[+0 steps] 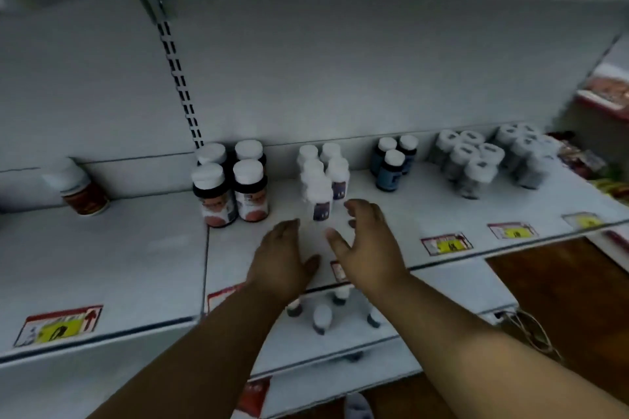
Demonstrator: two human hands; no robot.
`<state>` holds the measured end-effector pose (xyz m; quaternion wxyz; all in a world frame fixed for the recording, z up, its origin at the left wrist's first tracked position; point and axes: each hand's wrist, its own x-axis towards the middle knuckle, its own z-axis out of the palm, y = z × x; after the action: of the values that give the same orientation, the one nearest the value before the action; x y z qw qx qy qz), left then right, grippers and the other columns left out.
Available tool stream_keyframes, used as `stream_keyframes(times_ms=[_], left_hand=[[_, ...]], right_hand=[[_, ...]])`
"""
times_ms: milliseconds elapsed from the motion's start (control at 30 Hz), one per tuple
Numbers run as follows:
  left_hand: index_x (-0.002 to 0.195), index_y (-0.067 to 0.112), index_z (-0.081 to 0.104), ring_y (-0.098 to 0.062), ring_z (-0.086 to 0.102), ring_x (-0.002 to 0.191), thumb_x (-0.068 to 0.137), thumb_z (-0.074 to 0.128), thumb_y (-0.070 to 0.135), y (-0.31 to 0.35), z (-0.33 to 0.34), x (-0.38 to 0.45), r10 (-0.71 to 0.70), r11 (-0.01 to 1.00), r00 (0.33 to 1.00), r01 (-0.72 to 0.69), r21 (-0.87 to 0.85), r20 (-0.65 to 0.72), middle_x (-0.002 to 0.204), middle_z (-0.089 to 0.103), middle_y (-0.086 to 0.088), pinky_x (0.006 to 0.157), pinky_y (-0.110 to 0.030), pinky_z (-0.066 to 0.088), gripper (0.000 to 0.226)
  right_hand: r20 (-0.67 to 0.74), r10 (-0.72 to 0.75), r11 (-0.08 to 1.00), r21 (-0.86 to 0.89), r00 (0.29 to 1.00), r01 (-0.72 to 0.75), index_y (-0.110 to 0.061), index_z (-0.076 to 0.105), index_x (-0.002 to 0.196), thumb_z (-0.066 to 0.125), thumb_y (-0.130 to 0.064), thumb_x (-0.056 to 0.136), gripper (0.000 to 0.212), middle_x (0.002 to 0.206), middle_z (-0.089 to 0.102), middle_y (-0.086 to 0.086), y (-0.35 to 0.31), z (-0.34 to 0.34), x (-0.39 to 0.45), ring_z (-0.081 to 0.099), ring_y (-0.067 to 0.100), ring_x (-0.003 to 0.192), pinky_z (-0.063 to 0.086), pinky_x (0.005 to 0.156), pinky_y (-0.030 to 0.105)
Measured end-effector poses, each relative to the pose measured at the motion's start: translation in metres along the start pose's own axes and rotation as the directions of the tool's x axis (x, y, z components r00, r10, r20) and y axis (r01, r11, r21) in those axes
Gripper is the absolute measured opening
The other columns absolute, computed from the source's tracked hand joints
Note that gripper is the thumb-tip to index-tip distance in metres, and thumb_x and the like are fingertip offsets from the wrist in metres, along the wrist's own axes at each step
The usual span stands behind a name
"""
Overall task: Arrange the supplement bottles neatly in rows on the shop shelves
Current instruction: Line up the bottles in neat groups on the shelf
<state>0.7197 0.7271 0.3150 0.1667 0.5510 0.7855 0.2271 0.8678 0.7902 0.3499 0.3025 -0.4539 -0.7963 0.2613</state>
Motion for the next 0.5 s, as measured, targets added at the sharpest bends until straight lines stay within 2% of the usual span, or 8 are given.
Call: stream_keyframes(times_ms=[133,233,367,500], left_hand=[[0.145,0.015,0.041,-0.025,0.045,0.130,0.084,0.070,0.038,-0.014,-0.022,-0.086,0.094,0.995,0.994,-0.095,-0.014,-0.050,0.145,0.047,-0.007,0.108,-0.032,0.035,0.071],[0.143,0.019,0.044,-0.021,0.048,0.127,0.084,0.069,0.039,-0.035,-0.036,-0.143,0.095,0.995,0.991,-0.097,-0.016,-0.095,0.141,0.050,-0.001,0.104,-0.035,0.043,0.067],[0.144,0.022,0.040,-0.021,0.043,0.132,0.088,0.064,0.041,-0.067,-0.033,-0.186,0.064,0.995,0.991,-0.054,0.089,-0.117,0.144,0.046,0.001,0.105,-0.036,0.040,0.064],[0.147,0.026,0.036,-0.020,0.039,0.135,0.089,0.062,0.041,-0.102,0.011,-0.198,-0.010,0.987,0.997,0.023,0.159,-0.083,0.147,0.043,0.002,0.110,-0.037,0.033,0.065]], right_hand=[[0.017,-0.001,1.000,0.012,1.000,0.001,-0.016,0.050,0.132,0.067,-0.029,0.089,0.049,0.127,0.051,0.004,-0.028,0.004,-0.070,0.056,0.017,0.109,0.050,0.091,0.034],[0.074,-0.004,0.999,0.049,0.997,0.000,-0.020,0.050,0.130,0.066,-0.031,0.090,0.044,0.127,0.051,-0.001,-0.046,0.012,-0.112,0.054,0.013,0.113,0.049,0.094,0.033],[0.180,-0.035,0.999,0.025,0.983,0.031,-0.022,0.052,0.128,0.066,-0.031,0.090,0.041,0.125,0.050,-0.006,-0.045,0.036,-0.149,0.052,0.004,0.102,0.043,0.084,0.017],[0.299,-0.049,0.994,-0.081,0.953,0.076,-0.025,0.053,0.128,0.066,-0.035,0.088,0.043,0.125,0.051,-0.004,-0.001,0.087,-0.170,0.052,0.013,0.112,0.045,0.090,0.027]])
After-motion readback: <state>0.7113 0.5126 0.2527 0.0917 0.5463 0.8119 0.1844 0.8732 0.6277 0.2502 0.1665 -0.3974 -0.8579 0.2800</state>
